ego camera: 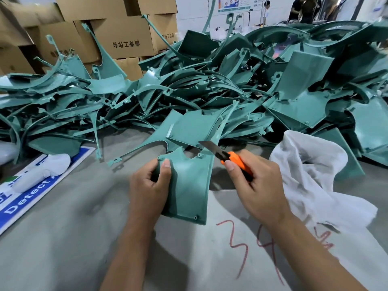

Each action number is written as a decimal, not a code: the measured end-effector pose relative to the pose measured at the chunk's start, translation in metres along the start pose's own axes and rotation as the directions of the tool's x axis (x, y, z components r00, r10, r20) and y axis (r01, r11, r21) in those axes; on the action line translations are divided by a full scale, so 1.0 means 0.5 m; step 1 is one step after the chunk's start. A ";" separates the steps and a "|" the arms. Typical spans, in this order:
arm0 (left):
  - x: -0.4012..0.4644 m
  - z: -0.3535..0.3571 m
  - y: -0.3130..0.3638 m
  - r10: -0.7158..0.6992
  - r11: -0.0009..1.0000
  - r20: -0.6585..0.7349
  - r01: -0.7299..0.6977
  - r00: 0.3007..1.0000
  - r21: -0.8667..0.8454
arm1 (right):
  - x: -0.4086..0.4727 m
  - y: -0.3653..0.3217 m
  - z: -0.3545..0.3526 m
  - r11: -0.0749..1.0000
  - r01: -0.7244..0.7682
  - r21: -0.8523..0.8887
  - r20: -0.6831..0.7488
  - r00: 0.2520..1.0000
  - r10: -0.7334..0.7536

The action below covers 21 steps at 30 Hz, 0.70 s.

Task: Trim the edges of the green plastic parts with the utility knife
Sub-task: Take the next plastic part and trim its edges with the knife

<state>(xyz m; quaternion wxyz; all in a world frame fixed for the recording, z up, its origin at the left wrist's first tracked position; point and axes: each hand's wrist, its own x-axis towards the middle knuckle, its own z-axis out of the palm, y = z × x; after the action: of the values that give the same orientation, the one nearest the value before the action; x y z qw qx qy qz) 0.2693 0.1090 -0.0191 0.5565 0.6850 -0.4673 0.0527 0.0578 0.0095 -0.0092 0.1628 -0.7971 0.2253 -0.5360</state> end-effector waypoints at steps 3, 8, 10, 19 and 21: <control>0.000 0.007 0.006 -0.028 0.996 -0.002 0.027 1.000 -0.086 | 0.000 -0.008 0.003 0.999 0.021 0.049 0.022 1.000 -0.022; -0.004 0.022 0.017 -0.104 0.979 0.010 0.104 0.995 -0.178 | 0.000 -0.005 -0.004 0.994 -0.002 0.113 0.058 0.998 -0.005; -0.003 0.022 0.014 -0.204 0.953 -0.045 0.188 0.978 -0.240 | 0.000 -0.010 -0.005 0.993 0.020 0.121 0.078 0.997 -0.029; 0.012 0.016 0.030 -0.594 0.485 0.022 0.380 0.804 -0.788 | -0.009 -0.013 0.020 0.995 -0.096 -0.001 0.089 0.991 0.096; 0.007 0.024 0.043 -0.560 0.486 0.027 0.355 0.828 -0.799 | -0.010 -0.010 0.024 0.993 -0.103 -0.052 0.100 0.989 0.108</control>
<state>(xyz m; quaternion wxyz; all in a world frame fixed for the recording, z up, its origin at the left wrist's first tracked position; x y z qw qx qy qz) 0.2510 0.0983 -0.0061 0.8397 0.4641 -0.1717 -0.2238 0.0681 0.0166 -0.0151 0.1837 -0.8142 0.2708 -0.4796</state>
